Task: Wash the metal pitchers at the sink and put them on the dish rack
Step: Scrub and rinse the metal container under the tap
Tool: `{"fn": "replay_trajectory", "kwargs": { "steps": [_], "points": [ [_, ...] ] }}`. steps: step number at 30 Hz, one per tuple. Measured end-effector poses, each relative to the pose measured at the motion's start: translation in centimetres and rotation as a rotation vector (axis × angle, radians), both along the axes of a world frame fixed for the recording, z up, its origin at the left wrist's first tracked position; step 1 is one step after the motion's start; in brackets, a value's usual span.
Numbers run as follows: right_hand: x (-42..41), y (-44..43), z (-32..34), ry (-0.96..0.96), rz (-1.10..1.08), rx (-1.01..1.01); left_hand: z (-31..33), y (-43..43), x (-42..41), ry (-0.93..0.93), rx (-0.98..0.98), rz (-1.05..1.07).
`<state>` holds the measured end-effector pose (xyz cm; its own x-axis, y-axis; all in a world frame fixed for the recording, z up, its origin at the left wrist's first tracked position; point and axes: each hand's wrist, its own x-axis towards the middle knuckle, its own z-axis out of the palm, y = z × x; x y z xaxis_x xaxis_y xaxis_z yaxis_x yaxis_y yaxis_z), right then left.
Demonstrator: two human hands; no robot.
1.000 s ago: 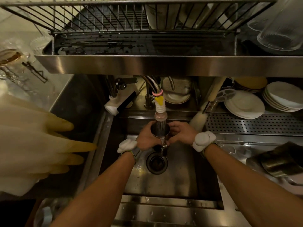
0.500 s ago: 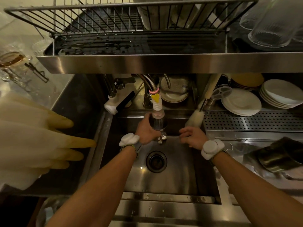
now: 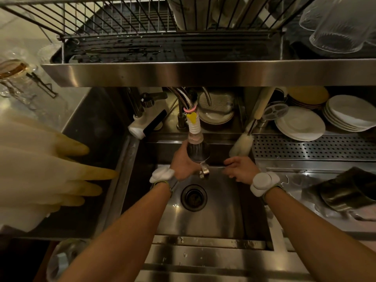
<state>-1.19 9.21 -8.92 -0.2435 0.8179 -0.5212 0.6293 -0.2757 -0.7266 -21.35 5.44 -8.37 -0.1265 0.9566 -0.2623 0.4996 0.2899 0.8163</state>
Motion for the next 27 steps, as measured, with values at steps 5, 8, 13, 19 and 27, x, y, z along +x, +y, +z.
{"fn": "replay_trajectory", "kwargs": {
  "steps": [5,8,13,19,27],
  "points": [
    [0.3,-0.3,-0.4,-0.016,0.026,-0.003,0.3,1.7,-0.3,-0.039,0.079,0.163],
    [0.5,0.0,-0.6,-0.045,0.001,0.003,-0.4,1.7,0.7,-0.050,0.075,0.064],
    [-0.7,-0.4,-0.4,-0.022,0.022,-0.003,-1.0,-0.1,-1.3,-0.031,0.060,0.120],
    [-0.8,-0.2,-0.4,-0.073,0.040,0.030,-0.2,0.8,0.1,-0.014,0.059,0.057],
    [-0.8,-0.3,-0.3,-0.073,0.051,0.029,0.3,1.9,-0.3,0.053,0.088,0.040]
  ]
}}
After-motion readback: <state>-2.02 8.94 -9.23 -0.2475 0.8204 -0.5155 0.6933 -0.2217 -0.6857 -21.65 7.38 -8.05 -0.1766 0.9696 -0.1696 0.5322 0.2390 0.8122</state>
